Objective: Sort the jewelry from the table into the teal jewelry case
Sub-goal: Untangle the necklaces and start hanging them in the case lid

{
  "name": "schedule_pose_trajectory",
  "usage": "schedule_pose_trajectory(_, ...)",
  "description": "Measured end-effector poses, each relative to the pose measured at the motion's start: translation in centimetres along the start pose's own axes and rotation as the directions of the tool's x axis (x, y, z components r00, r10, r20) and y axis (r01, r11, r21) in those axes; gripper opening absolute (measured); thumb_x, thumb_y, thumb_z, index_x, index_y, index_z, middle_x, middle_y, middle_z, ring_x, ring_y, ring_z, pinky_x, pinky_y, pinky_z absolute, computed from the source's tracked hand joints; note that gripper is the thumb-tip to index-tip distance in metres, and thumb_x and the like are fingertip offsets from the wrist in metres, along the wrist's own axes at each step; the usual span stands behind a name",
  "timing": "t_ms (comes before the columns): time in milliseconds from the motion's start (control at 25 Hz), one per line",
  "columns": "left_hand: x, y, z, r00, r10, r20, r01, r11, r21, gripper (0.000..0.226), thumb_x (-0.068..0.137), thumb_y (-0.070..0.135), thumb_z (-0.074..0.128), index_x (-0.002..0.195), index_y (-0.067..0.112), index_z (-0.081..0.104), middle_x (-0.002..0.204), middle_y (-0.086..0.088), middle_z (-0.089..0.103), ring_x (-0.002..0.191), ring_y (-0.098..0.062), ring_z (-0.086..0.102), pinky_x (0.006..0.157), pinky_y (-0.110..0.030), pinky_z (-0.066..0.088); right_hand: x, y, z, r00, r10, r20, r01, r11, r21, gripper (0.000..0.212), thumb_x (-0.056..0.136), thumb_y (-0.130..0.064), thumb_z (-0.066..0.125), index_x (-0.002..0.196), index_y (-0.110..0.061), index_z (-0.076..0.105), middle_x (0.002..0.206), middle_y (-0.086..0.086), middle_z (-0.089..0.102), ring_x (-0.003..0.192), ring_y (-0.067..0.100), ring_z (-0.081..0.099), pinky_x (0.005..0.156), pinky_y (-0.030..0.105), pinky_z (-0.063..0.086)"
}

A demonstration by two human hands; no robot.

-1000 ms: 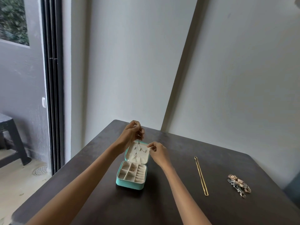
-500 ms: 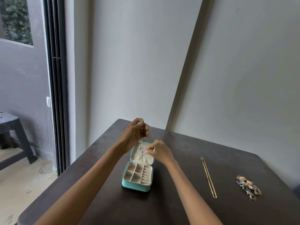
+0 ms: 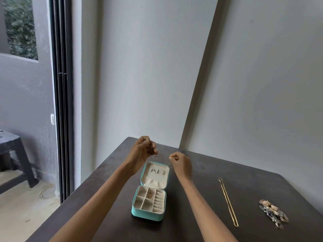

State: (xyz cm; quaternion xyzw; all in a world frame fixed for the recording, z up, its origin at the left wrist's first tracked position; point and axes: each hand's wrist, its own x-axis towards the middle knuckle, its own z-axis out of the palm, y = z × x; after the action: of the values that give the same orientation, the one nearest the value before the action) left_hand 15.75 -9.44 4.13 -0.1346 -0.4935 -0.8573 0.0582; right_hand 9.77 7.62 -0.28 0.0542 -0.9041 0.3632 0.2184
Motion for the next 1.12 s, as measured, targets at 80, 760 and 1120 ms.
schedule_pose_trajectory(80, 0.0, 0.0, -0.2, 1.0, -0.002, -0.018, 0.002, 1.0, -0.02, 0.026, 0.1, 0.004, 0.027, 0.079, 0.012, 0.04, 0.068, -0.007, 0.056, 0.057, -0.019, 0.057, 0.063, -0.033, 0.047, 0.4, 0.1, 0.0, 0.998, 0.061, -0.021, -0.058, 0.993, 0.098, 0.012, 0.086, -0.017, 0.059, 0.083, -0.016, 0.07, 0.084, -0.004, 0.07, 0.08, 0.015, 0.062, 0.066, 0.024, 0.045)
schedule_pose_trajectory(760, -1.1, -1.0, 2.8, 0.974, -0.116, -0.195, 0.076, 0.976, -0.203, 0.031, 0.098, 0.002, 0.029, 0.072, 0.013, 0.042, 0.085, -0.009, 0.059, 0.085, -0.023, 0.061, 0.079, -0.031, 0.047, 0.6, -9.5, -10.2, 0.922, 0.026, 0.386, -0.318, 0.619, 0.718, 0.017, 0.089, -0.022, 0.05, 0.076, -0.011, 0.054, 0.05, -0.003, 0.038, 0.043, 0.011, 0.031, 0.044, 0.022, 0.028)
schedule_pose_trajectory(1120, -2.1, -0.3, 5.1, 0.981, -0.107, -0.164, 0.122, 0.989, 0.082, 0.03, 0.096, 0.001, 0.032, 0.072, 0.016, 0.043, 0.099, -0.006, 0.062, 0.09, -0.017, 0.059, 0.077, -0.027, 0.038, -1.2, -11.8, -14.8, 0.903, -0.108, 0.415, -0.035, 0.945, 0.324, 0.025, 0.095, -0.03, 0.049, 0.079, -0.015, 0.061, 0.057, -0.002, 0.034, 0.047, 0.009, 0.023, 0.044, 0.019, 0.02)
